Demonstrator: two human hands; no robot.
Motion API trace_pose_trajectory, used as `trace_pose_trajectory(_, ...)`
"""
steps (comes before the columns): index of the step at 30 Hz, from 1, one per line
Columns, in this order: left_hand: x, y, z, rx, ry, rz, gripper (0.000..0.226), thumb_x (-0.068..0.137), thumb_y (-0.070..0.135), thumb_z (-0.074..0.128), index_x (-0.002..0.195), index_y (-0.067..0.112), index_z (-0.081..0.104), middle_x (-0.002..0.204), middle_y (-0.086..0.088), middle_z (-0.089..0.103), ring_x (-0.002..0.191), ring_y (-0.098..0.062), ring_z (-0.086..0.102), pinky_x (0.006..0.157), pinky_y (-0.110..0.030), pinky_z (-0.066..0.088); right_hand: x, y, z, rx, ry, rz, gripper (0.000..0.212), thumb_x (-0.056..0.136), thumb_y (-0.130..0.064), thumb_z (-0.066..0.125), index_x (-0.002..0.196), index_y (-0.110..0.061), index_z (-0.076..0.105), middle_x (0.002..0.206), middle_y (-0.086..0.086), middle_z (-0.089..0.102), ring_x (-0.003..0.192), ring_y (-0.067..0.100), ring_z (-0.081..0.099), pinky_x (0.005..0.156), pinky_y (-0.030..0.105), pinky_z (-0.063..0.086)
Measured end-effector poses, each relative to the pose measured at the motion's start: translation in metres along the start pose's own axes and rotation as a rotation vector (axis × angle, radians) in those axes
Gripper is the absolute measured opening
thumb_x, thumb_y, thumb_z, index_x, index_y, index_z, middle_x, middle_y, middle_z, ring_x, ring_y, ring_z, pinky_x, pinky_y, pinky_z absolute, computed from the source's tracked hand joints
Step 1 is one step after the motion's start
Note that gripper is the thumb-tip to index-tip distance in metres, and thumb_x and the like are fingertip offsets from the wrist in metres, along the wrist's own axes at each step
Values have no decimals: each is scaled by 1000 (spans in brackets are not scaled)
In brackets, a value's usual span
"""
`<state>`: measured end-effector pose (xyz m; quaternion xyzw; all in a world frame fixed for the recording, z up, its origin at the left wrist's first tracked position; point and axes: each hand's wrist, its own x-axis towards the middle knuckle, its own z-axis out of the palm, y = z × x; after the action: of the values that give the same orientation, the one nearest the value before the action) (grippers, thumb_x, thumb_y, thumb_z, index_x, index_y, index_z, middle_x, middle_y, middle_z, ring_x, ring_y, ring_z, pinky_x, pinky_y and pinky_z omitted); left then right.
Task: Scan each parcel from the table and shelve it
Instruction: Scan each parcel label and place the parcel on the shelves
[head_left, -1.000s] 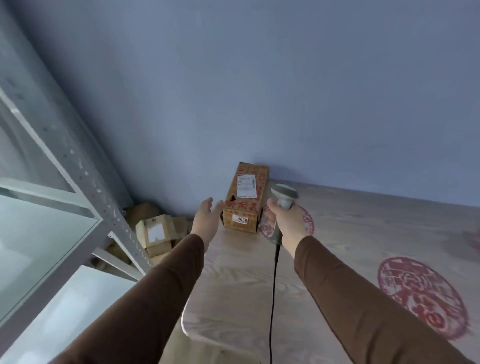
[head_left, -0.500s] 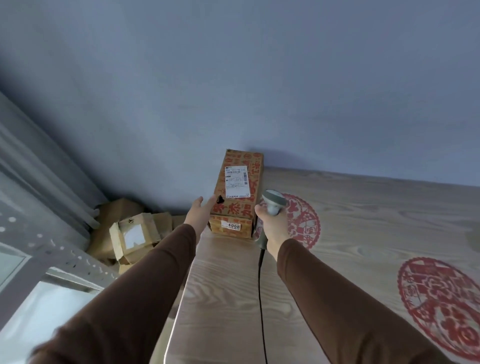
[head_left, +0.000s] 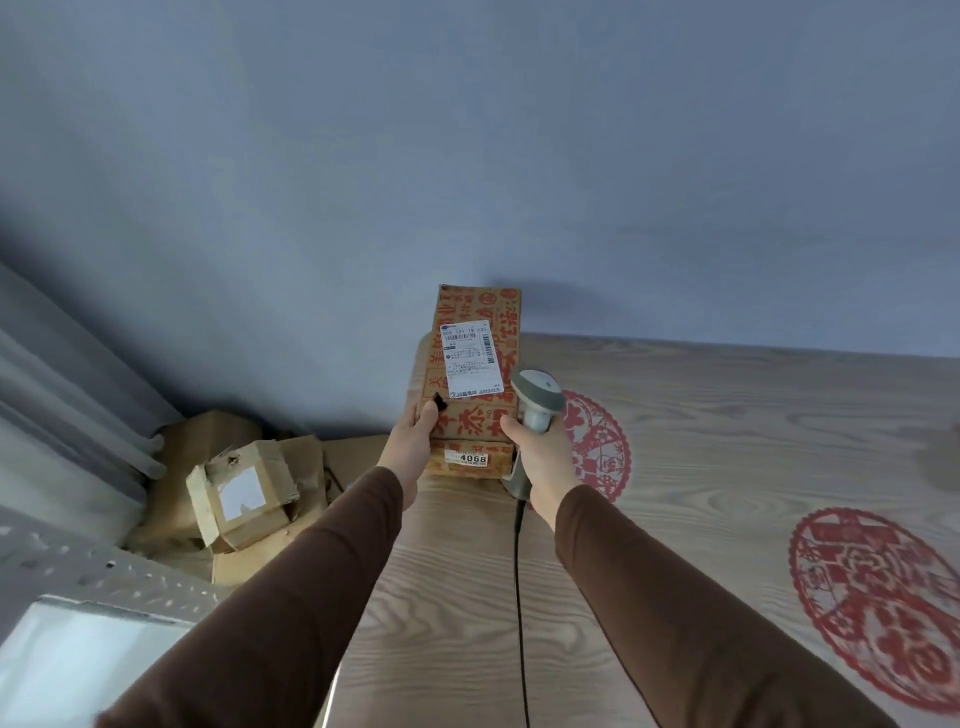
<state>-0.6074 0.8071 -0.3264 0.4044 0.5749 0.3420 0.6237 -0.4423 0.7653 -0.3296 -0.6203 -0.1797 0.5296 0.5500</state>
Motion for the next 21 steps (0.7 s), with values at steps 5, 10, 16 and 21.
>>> trace_pose_trajectory(5,-40,28,41,-61,56,60,45,106,54,38,132,30,65,124,0,74,122,-21,65,112,-44,46,-30,-40,-49,19,-21,-64,46,90,-14,80,129,-20,59,119,11,72,109,30,70,87,60,61)
trace_pose_trajectory(10,-97,55,105,-102,-9,157,39,111,43,38,131,29,69,115,0,79,116,-23,71,86,-30,58,-76,-91,-123,56,-61,-221,41,89,-19,81,127,-23,64,114,4,77,105,27,75,78,50,65)
trace_pose_trajectory(16,-204,81,202,-178,1,230,47,106,44,52,141,13,53,150,-17,54,139,-34,53,109,-43,47,-152,-147,-231,82,-97,-427,48,89,-21,82,133,-25,63,122,0,73,107,15,72,68,30,62)
trace_pose_trajectory(21,-288,97,276,-149,-94,299,35,111,41,37,106,20,65,85,13,75,81,-7,68,68,-17,53,-219,-190,-314,121,-82,-520,41,87,-22,83,122,-34,65,111,-16,72,93,-2,72,59,16,57)
